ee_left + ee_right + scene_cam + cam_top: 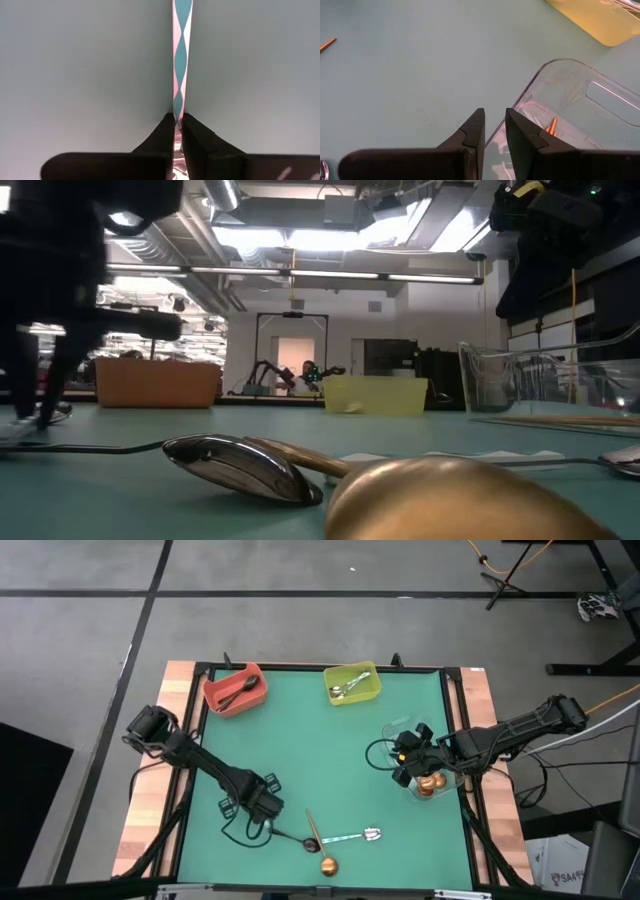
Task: Sort silverware by color (type)
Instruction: Put the left white and green spoon into the yellow bin
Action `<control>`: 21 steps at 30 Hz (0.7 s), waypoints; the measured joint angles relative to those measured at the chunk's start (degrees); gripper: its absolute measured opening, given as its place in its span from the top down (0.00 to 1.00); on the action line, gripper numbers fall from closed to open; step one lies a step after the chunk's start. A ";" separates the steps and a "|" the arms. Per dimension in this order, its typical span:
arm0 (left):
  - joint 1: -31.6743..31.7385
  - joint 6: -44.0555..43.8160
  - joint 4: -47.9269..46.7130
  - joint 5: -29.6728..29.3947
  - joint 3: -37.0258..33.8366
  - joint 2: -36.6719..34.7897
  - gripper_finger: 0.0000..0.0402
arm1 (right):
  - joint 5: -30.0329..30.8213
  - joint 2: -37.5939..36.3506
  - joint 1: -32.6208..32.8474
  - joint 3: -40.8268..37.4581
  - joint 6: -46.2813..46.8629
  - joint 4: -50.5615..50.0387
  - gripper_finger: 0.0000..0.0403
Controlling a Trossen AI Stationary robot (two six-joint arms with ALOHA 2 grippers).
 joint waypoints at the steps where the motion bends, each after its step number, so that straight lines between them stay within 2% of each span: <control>1: 0.46 -1.40 0.36 0.00 0.00 -0.02 0.96 | 0.00 0.00 0.00 0.00 0.00 0.00 0.83; 7: 3.56 -6.79 3.21 0.08 0.00 -0.07 0.96 | 0.00 0.00 0.00 0.00 0.01 0.00 0.83; 15: 7.81 -8.90 11.43 -0.31 0.00 -0.07 0.96 | 0.00 0.00 0.00 0.00 0.02 0.32 0.83; 21: 11.29 -12.68 19.67 -4.22 0.00 -0.07 0.96 | 0.02 0.00 0.00 0.00 -0.02 4.30 0.83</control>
